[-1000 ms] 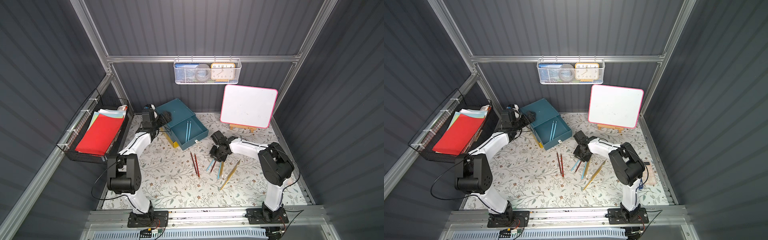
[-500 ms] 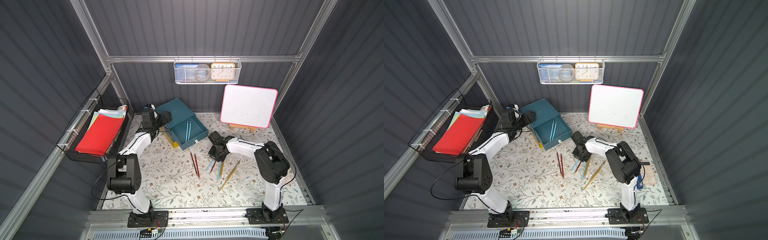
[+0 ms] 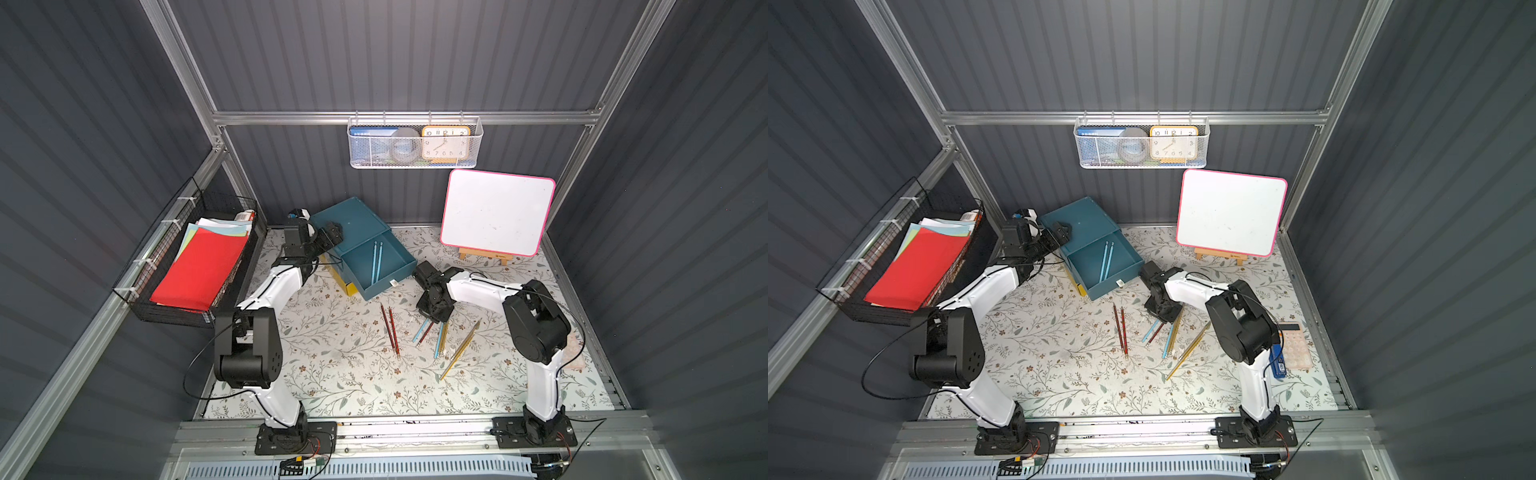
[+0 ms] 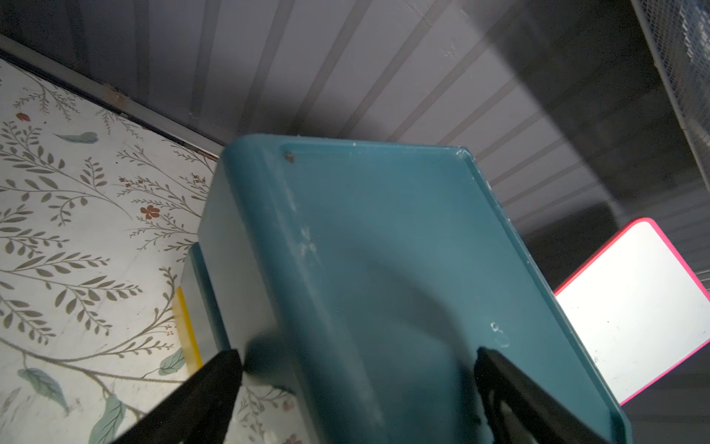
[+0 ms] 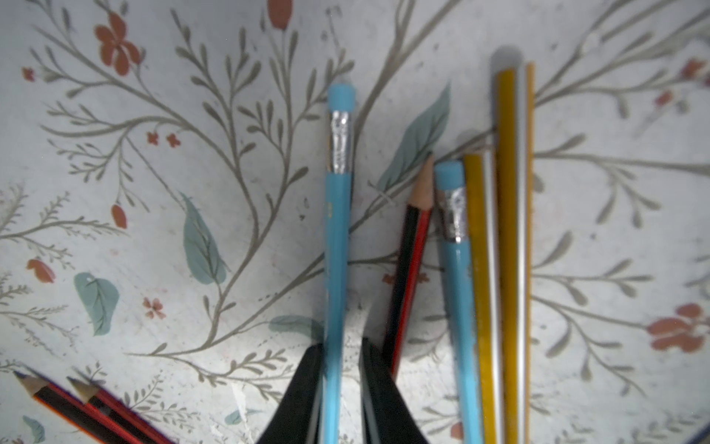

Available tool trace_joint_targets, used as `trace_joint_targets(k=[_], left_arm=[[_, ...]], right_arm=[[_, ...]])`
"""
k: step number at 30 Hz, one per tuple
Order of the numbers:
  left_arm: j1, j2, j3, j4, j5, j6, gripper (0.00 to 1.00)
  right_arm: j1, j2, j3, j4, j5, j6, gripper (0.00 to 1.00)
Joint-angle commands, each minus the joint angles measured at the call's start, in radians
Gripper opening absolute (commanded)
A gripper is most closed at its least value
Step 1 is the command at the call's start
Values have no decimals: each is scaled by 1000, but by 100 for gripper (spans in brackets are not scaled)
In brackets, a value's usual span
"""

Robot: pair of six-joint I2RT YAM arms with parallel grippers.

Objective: Please place the pencils in the drawer according to their color
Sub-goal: Pick up the pencil from the center of the board.

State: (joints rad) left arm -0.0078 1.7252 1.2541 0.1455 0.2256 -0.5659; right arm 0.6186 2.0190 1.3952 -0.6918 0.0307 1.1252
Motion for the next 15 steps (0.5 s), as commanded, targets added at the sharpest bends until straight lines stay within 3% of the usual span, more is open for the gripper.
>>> trace_joint_targets(k=[1, 6, 10, 15], left_arm=[[-12, 6, -22, -3, 11, -5, 100], [-12, 6, -19, -4, 10, -3, 100], [-12, 9, -17, -5, 11, -2, 100], [-12, 9, -17, -6, 10, -2, 100]], right_arm=[[-3, 67, -21, -60, 35, 22, 21], [-3, 78, -25, -43, 29, 28, 12], [-2, 77, -27, -34, 24, 21, 0], [-5, 47, -59, 7, 19, 9, 0]])
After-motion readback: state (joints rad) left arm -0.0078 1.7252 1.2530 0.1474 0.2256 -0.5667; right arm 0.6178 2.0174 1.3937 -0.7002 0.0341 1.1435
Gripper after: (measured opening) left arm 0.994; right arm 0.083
